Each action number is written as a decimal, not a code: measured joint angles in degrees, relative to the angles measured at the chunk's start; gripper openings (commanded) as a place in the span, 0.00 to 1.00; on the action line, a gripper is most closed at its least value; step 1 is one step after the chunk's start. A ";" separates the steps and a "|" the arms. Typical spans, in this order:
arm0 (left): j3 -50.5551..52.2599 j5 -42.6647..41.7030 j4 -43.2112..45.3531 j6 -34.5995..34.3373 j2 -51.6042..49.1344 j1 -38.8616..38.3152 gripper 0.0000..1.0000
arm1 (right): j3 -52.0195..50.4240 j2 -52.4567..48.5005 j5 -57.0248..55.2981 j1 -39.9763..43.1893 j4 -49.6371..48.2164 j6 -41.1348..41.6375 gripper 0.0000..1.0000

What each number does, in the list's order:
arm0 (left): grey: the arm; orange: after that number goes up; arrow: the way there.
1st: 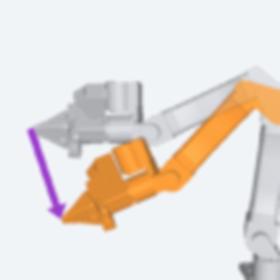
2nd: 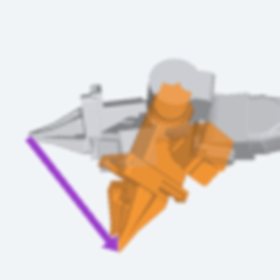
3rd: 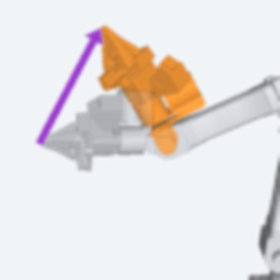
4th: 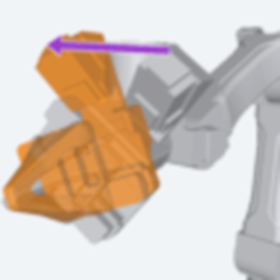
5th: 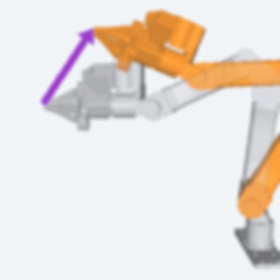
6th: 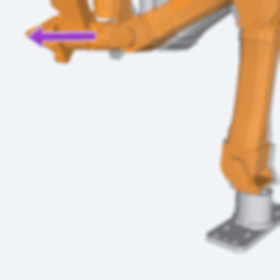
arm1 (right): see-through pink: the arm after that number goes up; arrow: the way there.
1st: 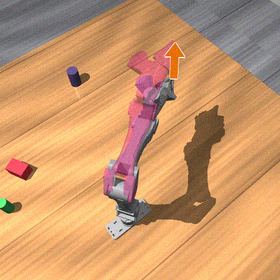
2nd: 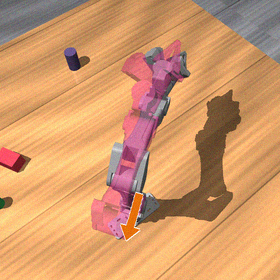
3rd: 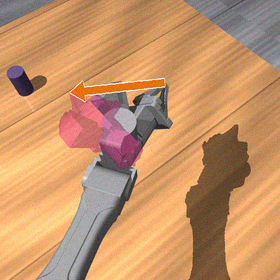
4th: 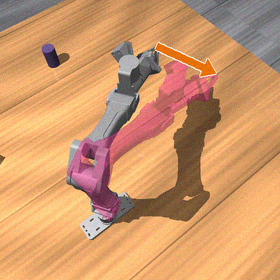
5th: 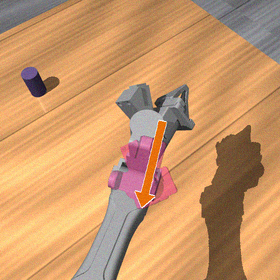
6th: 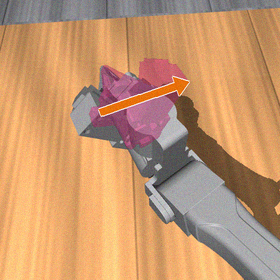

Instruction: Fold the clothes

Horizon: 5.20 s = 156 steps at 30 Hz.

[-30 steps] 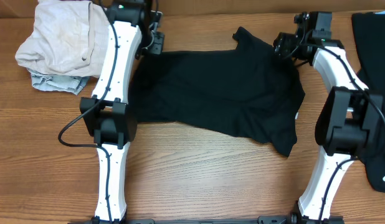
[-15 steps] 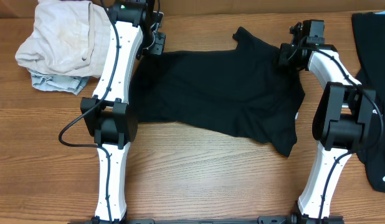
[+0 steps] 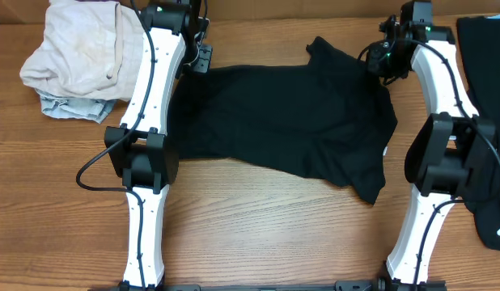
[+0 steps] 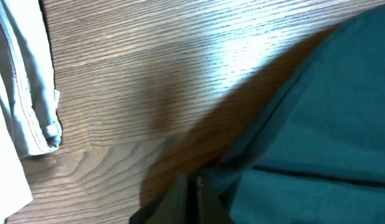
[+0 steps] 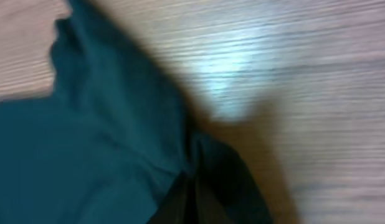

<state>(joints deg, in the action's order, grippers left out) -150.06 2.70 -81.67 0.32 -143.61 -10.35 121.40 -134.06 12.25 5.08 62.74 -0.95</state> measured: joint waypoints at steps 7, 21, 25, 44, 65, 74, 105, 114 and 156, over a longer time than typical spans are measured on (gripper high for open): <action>0.00 0.17 0.09 0.02 0.00 0.00 0.04 | -2.89 0.17 1.40 -8.94 10.56 -1.38 0.15; 0.00 0.17 0.57 0.00 0.00 0.35 0.04 | -2.12 0.17 1.27 -12.96 6.78 2.51 0.69; 0.00 0.20 1.25 0.02 0.00 0.35 0.04 | -1.20 0.17 1.68 -6.73 2.91 3.98 0.73; 0.00 0.20 3.26 0.00 0.00 0.37 0.04 | -9.57 0.17 4.98 -2.82 -6.27 1.79 0.52; 0.00 0.20 2.99 0.00 0.00 0.37 0.04 | -9.53 0.17 6.64 -0.20 -12.31 1.05 0.04; 0.00 0.13 3.04 0.00 0.00 0.35 0.04 | 8.33 0.17 7.06 6.54 -4.20 -2.36 0.04; 0.00 0.15 3.72 0.00 0.00 0.35 0.04 | 11.32 0.17 2.99 0.46 -1.97 -8.50 0.73; 0.00 0.13 3.67 0.00 0.00 0.35 0.04 | 11.34 -3.58 -4.37 -11.63 -13.62 -9.64 0.79; 0.02 3.58 5.31 0.00 5.95 2.91 0.04 | 20.22 1.70 -8.63 -2.12 3.52 -7.06 0.15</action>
<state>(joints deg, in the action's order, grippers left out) -150.04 6.28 -76.36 0.32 -137.67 -7.44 141.62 -132.35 3.62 2.96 66.26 -8.01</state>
